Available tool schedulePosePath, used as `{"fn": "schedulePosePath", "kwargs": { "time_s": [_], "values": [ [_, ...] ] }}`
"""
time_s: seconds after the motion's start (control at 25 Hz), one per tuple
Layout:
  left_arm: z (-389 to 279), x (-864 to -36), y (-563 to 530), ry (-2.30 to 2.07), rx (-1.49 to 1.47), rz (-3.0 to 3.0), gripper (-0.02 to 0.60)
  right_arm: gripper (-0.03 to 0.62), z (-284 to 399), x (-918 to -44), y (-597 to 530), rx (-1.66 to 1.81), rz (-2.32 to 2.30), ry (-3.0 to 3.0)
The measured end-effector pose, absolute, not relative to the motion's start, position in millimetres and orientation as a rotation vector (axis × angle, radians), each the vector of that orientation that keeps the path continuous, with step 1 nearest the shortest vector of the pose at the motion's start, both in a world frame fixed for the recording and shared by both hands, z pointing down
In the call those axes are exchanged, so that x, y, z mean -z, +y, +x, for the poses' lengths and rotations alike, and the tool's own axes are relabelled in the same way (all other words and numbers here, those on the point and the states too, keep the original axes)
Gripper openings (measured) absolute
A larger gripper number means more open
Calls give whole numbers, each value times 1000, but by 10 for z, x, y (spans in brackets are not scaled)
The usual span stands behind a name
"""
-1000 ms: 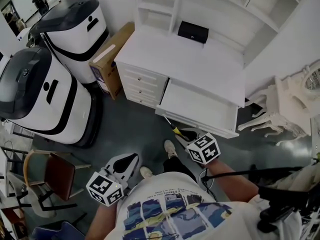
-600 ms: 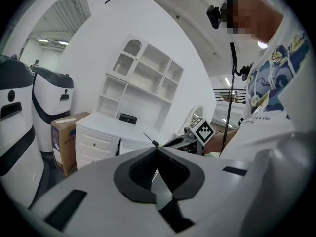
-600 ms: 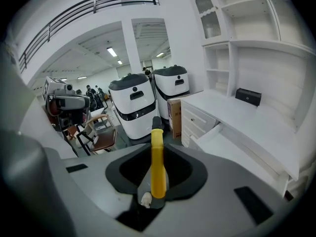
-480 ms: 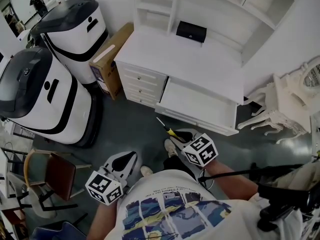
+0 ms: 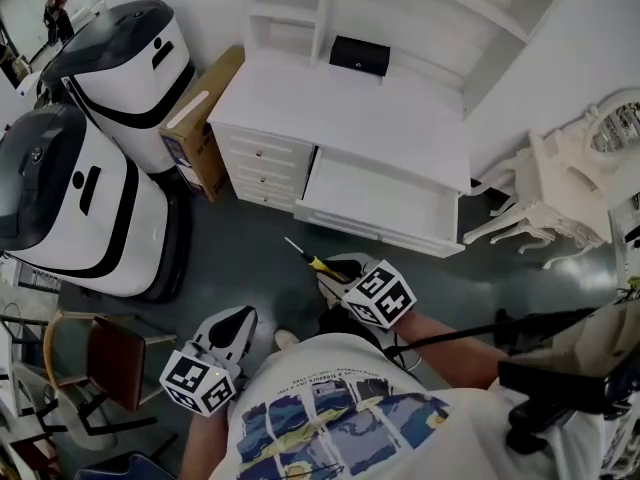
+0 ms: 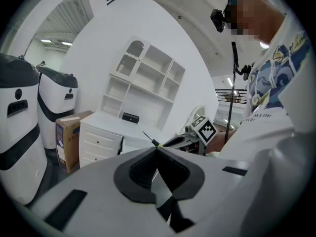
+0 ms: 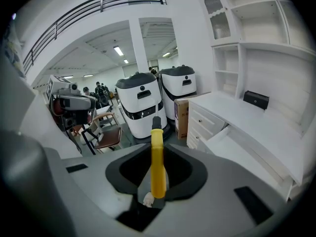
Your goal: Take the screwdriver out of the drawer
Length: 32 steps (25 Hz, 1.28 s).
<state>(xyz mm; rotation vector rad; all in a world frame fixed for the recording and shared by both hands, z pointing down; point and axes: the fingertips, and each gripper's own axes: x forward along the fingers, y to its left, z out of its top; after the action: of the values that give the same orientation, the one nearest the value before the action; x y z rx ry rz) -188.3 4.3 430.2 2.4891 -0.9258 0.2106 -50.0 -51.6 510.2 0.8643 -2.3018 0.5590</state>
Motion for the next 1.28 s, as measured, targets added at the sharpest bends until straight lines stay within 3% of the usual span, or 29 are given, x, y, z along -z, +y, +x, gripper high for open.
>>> {"fn": "schedulePosePath", "kwargs": {
  "time_s": [1.28],
  "values": [
    [-1902,-4394,-126,-884,-249,2489,14,97,-618,-5119,-650,-557,852,-2314]
  ]
}}
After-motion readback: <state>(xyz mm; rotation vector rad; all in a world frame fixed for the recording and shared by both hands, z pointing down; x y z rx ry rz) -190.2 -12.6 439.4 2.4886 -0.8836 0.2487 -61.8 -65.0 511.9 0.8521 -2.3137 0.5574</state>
